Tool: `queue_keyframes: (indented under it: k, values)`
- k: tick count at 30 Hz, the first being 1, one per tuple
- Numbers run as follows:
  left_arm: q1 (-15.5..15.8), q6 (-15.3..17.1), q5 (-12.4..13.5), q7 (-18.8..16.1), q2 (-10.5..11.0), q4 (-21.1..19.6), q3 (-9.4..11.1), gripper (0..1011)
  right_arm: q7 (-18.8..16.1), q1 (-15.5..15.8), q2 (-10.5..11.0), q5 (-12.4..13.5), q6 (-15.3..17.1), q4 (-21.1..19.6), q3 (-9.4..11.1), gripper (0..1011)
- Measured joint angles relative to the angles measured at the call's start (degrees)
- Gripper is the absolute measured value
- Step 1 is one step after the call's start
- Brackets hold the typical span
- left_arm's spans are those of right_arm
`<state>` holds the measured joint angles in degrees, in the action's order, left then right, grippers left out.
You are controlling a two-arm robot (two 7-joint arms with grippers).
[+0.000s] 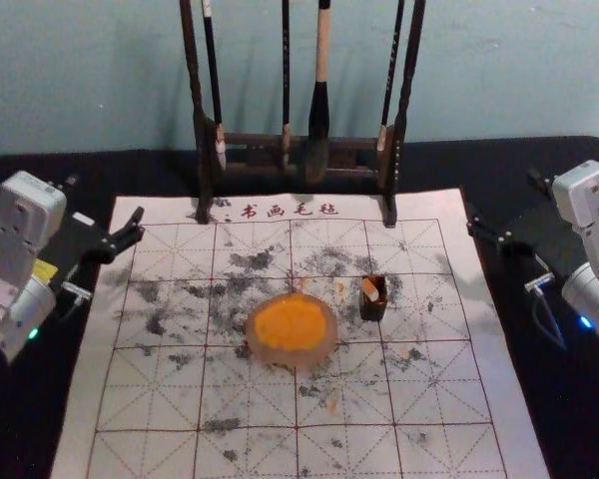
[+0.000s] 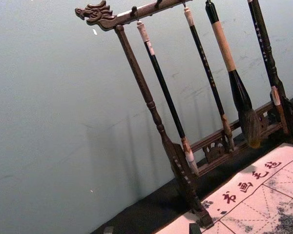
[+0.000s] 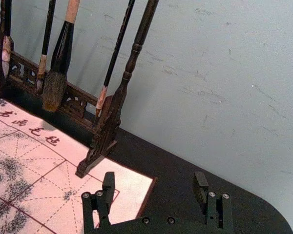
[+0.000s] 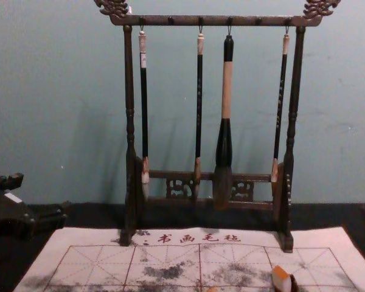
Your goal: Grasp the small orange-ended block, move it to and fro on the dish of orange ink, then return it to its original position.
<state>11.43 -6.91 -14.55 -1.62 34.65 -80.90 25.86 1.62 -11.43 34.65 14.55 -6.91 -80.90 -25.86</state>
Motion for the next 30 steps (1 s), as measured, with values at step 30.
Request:
queue_keyframes:
  k: [30]
  values:
    - [0.0,0.0,0.0,0.0,0.0,0.0,0.0,1001,-4.03,5.41,1.86,1.66,2.84,-5.82,1.26,1002]
